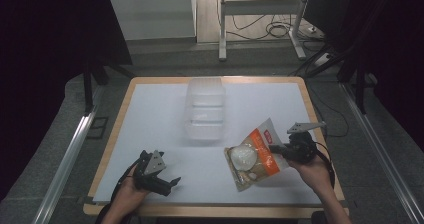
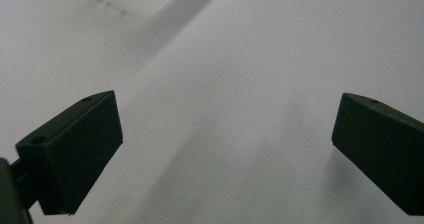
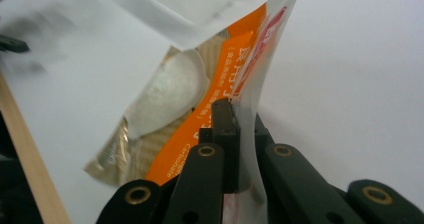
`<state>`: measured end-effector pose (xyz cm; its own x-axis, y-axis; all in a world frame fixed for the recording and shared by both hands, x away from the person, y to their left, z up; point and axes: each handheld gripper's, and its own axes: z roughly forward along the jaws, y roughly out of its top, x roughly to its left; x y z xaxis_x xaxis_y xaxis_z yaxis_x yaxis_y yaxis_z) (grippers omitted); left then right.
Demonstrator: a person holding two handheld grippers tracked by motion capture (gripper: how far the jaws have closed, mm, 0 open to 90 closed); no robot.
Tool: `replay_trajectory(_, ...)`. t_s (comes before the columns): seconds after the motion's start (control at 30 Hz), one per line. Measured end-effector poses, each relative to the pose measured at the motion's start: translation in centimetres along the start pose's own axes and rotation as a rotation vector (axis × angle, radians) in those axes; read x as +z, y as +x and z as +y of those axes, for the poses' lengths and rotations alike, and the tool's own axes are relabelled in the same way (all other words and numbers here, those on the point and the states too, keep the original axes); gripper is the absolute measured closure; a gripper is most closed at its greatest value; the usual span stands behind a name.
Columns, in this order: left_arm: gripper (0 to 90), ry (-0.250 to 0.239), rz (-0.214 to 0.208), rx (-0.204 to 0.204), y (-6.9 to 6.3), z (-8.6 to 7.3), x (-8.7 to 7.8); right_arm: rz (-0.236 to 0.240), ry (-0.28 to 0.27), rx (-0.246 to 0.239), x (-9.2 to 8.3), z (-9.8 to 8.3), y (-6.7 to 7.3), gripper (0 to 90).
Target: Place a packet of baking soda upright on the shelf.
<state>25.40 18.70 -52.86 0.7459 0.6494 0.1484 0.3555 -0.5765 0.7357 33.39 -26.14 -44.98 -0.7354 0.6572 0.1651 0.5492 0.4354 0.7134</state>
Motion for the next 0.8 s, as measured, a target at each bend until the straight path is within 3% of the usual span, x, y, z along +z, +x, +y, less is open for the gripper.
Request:
replay_trajectory(0.4,0.0,0.002,0.005,0.002,0.0,0.0,0.0,0.046,-0.018,-0.093,-0.6,3.9,2.9,88.3)
replay_trajectory(0.8,0.0,-0.007,0.006,0.007,0.0,0.0,-0.1,0.016,-0.028,-0.149,-1.6,6.2,3.5,88.3)
